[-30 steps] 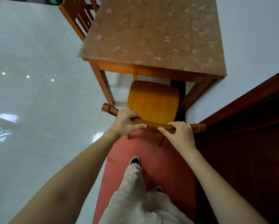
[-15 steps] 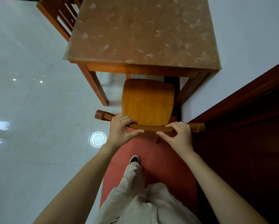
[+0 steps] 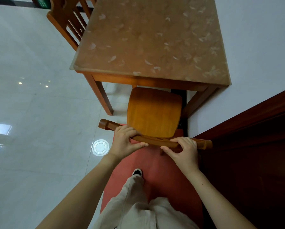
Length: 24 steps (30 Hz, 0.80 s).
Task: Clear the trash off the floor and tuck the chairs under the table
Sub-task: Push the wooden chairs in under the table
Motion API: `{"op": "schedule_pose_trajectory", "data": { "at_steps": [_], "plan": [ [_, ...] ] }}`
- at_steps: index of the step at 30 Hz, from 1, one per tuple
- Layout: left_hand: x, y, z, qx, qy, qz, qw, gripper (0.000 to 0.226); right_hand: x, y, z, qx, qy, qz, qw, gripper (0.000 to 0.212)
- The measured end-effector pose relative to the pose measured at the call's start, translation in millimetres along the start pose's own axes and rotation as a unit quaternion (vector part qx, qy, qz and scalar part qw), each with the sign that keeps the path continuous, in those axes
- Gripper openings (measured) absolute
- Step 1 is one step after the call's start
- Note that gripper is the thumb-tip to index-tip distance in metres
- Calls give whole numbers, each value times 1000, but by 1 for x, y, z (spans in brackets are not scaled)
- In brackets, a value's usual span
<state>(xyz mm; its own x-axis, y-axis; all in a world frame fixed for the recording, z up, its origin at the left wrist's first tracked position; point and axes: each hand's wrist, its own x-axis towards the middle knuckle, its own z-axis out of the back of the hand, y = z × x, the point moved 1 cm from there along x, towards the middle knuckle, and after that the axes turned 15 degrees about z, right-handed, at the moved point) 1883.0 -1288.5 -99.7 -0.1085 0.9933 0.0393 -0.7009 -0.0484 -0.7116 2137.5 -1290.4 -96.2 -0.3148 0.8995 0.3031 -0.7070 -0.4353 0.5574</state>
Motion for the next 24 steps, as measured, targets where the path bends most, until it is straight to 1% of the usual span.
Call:
{"op": "schedule_pose_trajectory", "data": {
  "at_steps": [5, 11, 14, 19, 24],
  "plan": [
    [12, 6, 2, 2, 6, -10, 1000, 50, 7, 3, -7, 0, -27, -3, 1000, 51],
    [39, 7, 10, -1, 9, -24, 1000, 48, 27, 9, -10, -4, -14, -26, 1000, 48],
    [48, 6, 9, -9, 11, -22, 1000, 50, 35, 6, -9, -11, -16, -22, 1000, 48],
    [56, 1, 2, -7, -2, -28, 1000, 52, 44, -7, -3, -9, 5, -34, 999, 48],
    [67, -3, -1, -9, 1, -25, 1000, 53, 54, -15, -2, -11, 4, -27, 1000, 48]
  ]
}}
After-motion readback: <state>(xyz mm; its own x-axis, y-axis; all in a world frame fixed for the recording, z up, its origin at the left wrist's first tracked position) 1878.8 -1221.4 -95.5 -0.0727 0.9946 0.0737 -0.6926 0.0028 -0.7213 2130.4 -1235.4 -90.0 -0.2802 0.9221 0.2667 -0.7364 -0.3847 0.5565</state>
